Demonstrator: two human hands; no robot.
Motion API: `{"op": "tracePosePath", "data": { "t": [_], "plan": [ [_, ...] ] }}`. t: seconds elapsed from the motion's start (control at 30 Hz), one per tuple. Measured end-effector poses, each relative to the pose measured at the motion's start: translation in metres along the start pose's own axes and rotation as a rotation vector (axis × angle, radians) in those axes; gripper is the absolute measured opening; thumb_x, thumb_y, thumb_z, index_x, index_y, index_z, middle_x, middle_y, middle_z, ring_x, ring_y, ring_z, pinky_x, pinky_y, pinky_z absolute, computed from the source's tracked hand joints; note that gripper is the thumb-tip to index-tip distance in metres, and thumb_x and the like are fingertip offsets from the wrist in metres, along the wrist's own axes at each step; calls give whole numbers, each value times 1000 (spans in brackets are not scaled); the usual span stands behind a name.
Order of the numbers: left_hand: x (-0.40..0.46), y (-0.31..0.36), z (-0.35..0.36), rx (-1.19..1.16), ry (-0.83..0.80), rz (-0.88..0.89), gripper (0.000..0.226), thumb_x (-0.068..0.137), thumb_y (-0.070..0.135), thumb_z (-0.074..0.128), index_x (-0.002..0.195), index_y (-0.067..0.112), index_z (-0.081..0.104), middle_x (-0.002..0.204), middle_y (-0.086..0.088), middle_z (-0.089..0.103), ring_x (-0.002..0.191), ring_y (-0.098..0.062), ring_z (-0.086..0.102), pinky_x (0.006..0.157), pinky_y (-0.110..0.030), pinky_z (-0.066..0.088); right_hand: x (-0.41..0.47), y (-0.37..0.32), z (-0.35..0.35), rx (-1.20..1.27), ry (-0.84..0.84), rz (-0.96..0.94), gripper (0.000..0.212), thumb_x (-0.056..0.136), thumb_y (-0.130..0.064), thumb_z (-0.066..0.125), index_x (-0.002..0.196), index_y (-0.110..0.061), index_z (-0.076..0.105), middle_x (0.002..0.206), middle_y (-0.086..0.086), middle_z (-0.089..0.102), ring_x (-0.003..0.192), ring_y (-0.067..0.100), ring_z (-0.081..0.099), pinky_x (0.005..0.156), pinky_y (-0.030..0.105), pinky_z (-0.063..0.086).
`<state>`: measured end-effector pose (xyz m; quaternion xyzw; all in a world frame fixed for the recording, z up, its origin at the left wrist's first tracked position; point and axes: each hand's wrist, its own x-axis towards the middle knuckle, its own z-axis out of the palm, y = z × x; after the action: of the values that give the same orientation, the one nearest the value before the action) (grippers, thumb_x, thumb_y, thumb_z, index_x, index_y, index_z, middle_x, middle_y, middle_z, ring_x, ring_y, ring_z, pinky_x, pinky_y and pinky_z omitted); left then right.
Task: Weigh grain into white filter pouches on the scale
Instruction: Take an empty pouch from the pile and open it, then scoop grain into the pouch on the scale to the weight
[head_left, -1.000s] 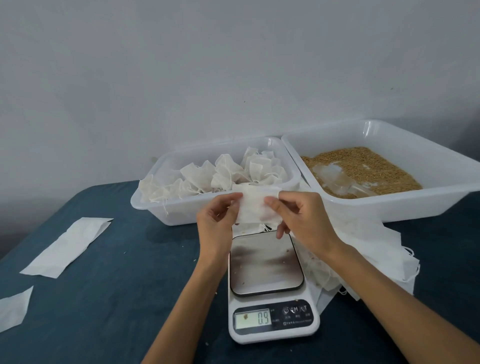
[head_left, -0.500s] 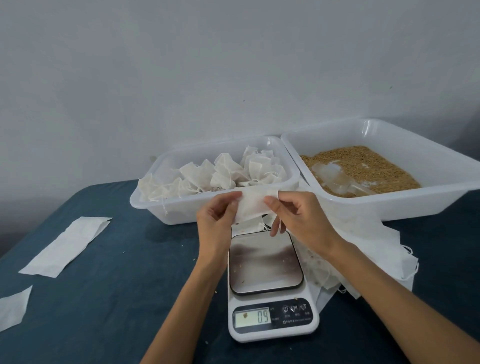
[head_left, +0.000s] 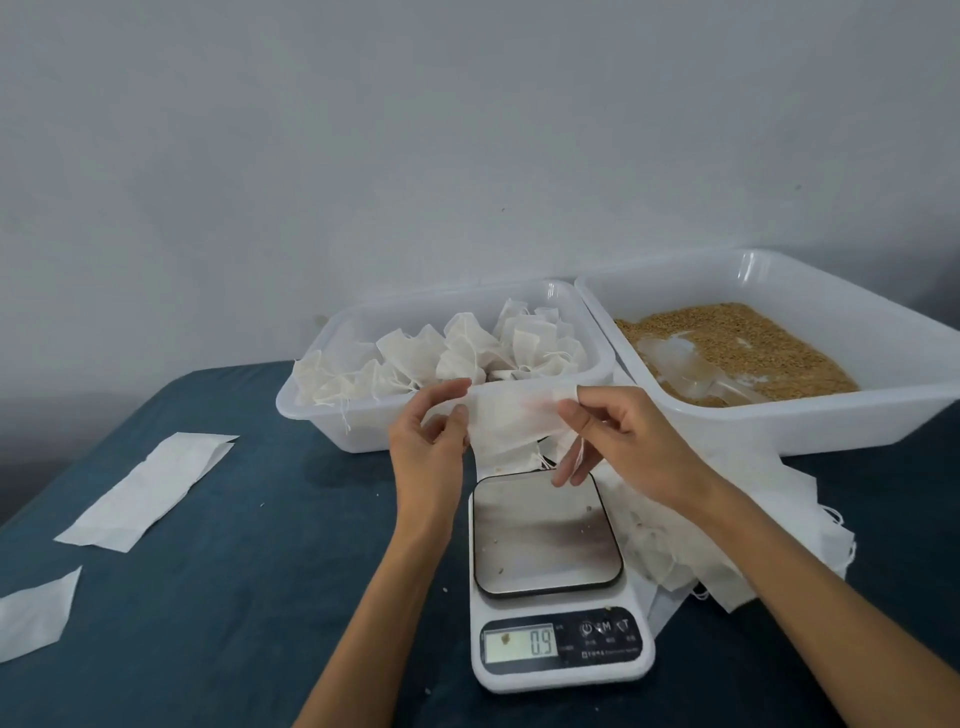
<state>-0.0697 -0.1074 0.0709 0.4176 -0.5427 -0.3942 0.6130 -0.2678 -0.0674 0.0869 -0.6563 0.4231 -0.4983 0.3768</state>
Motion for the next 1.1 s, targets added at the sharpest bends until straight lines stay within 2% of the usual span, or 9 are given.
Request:
{"op": "tracePosePath", "data": {
  "t": [0.1, 0.2, 0.27, 0.37, 0.53, 0.7, 0.9, 1.0, 1.1],
  "plan": [
    [-11, 4, -7, 153, -113, 146, 27, 95, 34, 74, 121, 39, 70, 114, 14, 71, 102, -6, 66, 91, -34, 55, -1, -16, -10, -109, -128, 60, 43, 101, -47, 49, 117, -13, 68, 72, 7, 70, 61, 31, 74, 53, 43, 59],
    [-23, 1, -5, 339, -396, 131, 75, 78, 55, 84, 144, 45, 51, 141, 28, 57, 134, 5, 50, 105, -19, 40, 0, -41, -14, -201, -239, 174, 48, 96, -64, 40, 107, -28, 70, 63, 13, 59, 58, 34, 73, 49, 32, 53],
    [-29, -2, 3, 394, -499, 176, 79, 81, 40, 88, 148, 39, 47, 140, 28, 57, 133, 6, 50, 102, -12, 40, 4, -59, -13, -268, -305, 240, 69, 89, -74, 36, 100, -15, 69, 79, 25, 59, 58, 34, 73, 49, 31, 51],
    [-34, -2, 11, 290, -531, 177, 51, 90, 15, 78, 134, 30, 57, 122, 18, 69, 114, -6, 64, 90, -12, 48, 14, -83, -10, -438, -420, 283, 90, 78, -85, 31, 98, -7, 72, 97, 5, 74, 57, 31, 73, 50, 29, 53],
    [-41, -2, 14, 181, -555, 46, 35, 88, 14, 71, 117, 28, 60, 109, 4, 70, 103, -20, 67, 93, -45, 56, 30, -114, -4, -662, -506, 396, 99, 66, -91, 26, 100, -10, 71, 96, 6, 74, 58, 30, 73, 50, 28, 55],
    [-41, 2, 24, 41, -517, -7, 31, 91, 11, 74, 118, 23, 65, 110, 3, 74, 108, -16, 70, 92, -34, 57, 36, -113, 3, -688, -576, 362, 91, 74, -86, 28, 94, -9, 74, 96, 1, 77, 60, 28, 74, 50, 28, 54],
    [-41, 0, 24, -41, -503, -104, 24, 90, 9, 76, 110, 17, 66, 106, 0, 77, 106, -17, 73, 89, -31, 59, 41, -80, -85, -760, -34, 258, 62, 93, -71, 47, 77, -18, 75, 72, 0, 76, 58, 21, 73, 58, 31, 57],
    [-41, 2, 25, -74, -485, -122, 25, 90, 6, 78, 110, 15, 66, 106, -1, 77, 103, -20, 72, 82, -26, 58, 41, -31, -143, -1166, 41, 477, 42, 93, -52, 64, 94, -11, 73, 94, 7, 76, 82, 23, 73, 79, 41, 58],
    [-41, 2, 25, -72, -464, -121, 26, 88, 9, 80, 110, 15, 66, 105, -1, 77, 101, -22, 72, 79, -25, 58, 34, 11, -170, -1352, -140, 790, 36, 91, -47, 68, 92, -11, 62, 98, 4, 68, 81, 21, 61, 71, 31, 47]
  ]
}}
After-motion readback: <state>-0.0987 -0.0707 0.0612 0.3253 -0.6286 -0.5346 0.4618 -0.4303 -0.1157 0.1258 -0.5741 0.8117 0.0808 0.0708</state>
